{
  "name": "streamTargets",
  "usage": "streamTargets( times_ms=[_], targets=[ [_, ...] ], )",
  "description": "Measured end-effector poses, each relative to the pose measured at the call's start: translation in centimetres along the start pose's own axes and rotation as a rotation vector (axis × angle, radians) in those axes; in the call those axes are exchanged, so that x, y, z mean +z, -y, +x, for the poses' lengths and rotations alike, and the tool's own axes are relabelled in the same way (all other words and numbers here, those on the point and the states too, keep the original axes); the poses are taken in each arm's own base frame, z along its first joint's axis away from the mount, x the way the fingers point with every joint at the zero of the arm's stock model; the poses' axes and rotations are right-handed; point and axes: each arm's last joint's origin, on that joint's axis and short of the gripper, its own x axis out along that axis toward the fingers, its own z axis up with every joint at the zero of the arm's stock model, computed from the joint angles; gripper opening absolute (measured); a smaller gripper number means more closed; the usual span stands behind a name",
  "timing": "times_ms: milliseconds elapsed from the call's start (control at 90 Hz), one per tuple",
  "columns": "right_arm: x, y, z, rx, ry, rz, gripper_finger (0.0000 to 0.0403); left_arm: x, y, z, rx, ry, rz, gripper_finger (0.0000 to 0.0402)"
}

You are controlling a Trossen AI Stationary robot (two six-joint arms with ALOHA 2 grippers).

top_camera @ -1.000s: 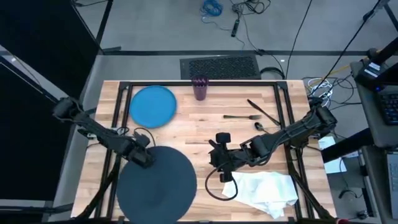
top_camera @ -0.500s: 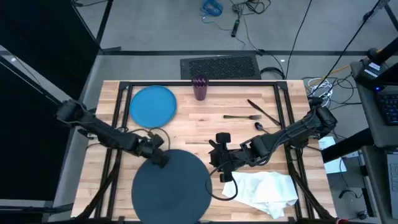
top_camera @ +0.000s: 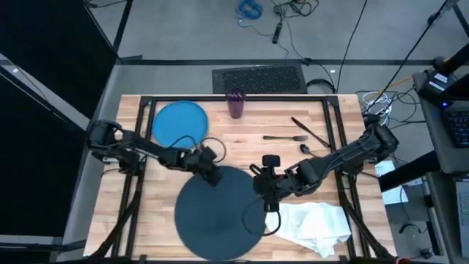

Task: Set table place
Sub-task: Move the dark blue placemat to the center of the table

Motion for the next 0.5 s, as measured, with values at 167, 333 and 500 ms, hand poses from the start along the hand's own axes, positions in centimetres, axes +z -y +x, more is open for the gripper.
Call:
streamTargets(
  times_ms=[167, 333, 500],
  targets=[
    [-0.4, -0.2, -1.1, 0.003, -0.004, 0.047, 0.0169, 2.7, 0.6, 2.1, -0.025, -0.013, 0.086, 0.0000],
    [-1.3, -0.7, -2.2, -0.081, -0.006, 0.061, 0.0169, 4.1, 0.9, 3.5, -0.068, -0.035, 0.143, 0.0000],
    [-1.9, -0.9, -2.6, -0.125, -0.015, 0.078, 0.0169, 4.8, 1.2, 3.7, -0.082, -0.023, 0.175, 0.0000]
  ],
)
